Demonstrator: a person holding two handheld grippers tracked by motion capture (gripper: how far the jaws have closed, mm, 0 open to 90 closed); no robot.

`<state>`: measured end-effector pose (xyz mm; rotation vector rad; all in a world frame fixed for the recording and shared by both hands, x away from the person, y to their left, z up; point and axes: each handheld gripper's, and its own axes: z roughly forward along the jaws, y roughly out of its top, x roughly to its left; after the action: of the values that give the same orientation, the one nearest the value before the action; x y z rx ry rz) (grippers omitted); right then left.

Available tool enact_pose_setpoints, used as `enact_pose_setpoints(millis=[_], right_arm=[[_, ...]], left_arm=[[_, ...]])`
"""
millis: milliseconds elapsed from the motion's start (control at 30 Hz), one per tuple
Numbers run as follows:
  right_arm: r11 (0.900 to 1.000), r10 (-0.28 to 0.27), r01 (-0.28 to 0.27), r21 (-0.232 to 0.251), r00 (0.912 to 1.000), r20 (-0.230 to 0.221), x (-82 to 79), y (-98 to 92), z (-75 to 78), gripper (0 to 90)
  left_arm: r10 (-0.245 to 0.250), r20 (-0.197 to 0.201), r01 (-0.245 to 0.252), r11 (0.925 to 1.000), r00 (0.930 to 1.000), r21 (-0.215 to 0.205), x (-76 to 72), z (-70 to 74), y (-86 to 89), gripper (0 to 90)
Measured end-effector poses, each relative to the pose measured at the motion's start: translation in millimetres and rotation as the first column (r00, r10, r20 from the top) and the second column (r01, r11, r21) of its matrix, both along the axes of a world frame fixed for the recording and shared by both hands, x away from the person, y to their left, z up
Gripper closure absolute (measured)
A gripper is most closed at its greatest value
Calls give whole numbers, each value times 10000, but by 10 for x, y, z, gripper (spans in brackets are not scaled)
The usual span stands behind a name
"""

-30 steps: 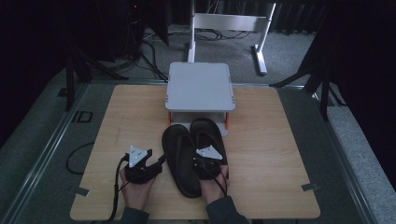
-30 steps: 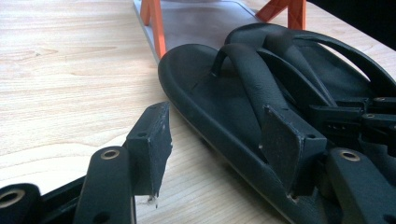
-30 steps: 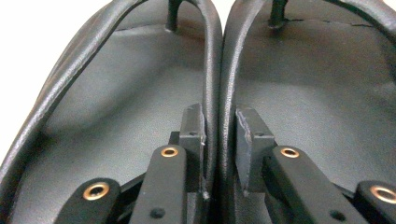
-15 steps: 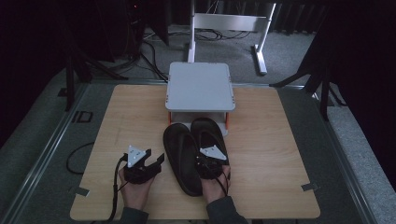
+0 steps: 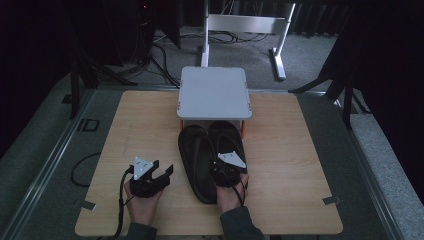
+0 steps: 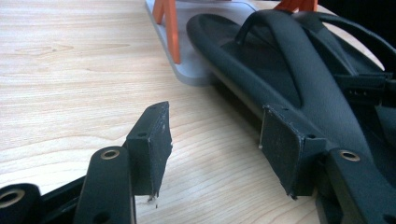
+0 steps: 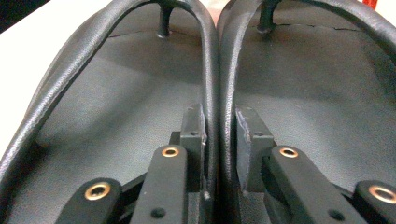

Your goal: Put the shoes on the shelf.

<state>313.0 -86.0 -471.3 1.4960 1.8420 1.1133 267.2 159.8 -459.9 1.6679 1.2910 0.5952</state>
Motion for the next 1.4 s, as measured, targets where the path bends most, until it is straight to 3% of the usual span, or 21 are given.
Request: enact_pose_setpoints(millis=[467,767,1033,1400], right_arm=[[9979,-638,636,155,9979,127,177,63,47,757],[9948,-1015,1013,81,9946,223,279,157,-3,757],[9909,-1337,1335,142,9909,161,414,126,7,757],[9894,-1437,1431,260,9893,253,584,152,59,756]], left_arm=[[133,46,-133,9999,9999,-17,-7,2,49,432],[152,50,-152,9999,9999,-56,-11,6,69,432],[196,47,-196,9998,9998,-101,-15,9,79,433],[251,92,-249,9994,9996,-232,-26,25,117,433]])
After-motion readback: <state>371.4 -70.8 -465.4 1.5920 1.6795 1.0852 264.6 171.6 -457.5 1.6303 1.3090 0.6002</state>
